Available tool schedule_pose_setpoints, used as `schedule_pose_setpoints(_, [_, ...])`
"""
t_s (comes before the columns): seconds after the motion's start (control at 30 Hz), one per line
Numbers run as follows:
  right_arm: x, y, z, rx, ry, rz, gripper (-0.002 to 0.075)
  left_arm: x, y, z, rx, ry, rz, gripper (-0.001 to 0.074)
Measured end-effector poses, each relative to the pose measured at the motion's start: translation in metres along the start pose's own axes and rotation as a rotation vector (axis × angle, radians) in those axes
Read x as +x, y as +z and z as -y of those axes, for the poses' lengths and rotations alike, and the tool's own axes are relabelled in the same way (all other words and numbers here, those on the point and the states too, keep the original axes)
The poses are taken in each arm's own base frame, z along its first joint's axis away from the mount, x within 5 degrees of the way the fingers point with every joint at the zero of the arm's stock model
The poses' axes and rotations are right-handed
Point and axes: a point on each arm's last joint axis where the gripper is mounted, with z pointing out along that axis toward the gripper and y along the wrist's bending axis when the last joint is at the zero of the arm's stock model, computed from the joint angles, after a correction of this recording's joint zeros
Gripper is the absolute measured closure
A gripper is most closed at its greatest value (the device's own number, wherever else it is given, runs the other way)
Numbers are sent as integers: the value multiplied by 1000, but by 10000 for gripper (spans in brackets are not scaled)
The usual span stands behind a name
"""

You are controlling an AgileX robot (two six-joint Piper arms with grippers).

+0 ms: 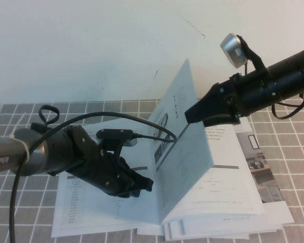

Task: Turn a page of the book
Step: Open the closed book

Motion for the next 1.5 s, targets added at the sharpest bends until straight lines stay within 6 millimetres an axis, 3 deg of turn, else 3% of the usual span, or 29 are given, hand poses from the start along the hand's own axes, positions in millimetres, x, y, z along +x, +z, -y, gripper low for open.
schedule_pose_setpoints(0.27, [-3,12,-9,-20,-39,26,319,-1,-1,0,0,1,5,738])
schedule_pose_setpoints(0.53, [-4,12,-9,-15,-51,30,319,-10,-33,10,-9,72,93,738])
schedule_pose_setpoints(0.63, [-3,14,-10,-17,-53,26,319,-10,-38,5,-37,71,87,738])
schedule_pose_setpoints(0.83, [-2,26,-17,-18,-80,13,319,-9,-42,-16,-87,10,49,738])
schedule_pose_setpoints(1.27, [1,53,-20,-50,-92,-24,319,-5,-32,-22,-101,4,8,738])
schedule_pose_setpoints(1.5, [-1,54,-22,-83,-82,8,319,-4,-32,-22,-102,-1,5,738])
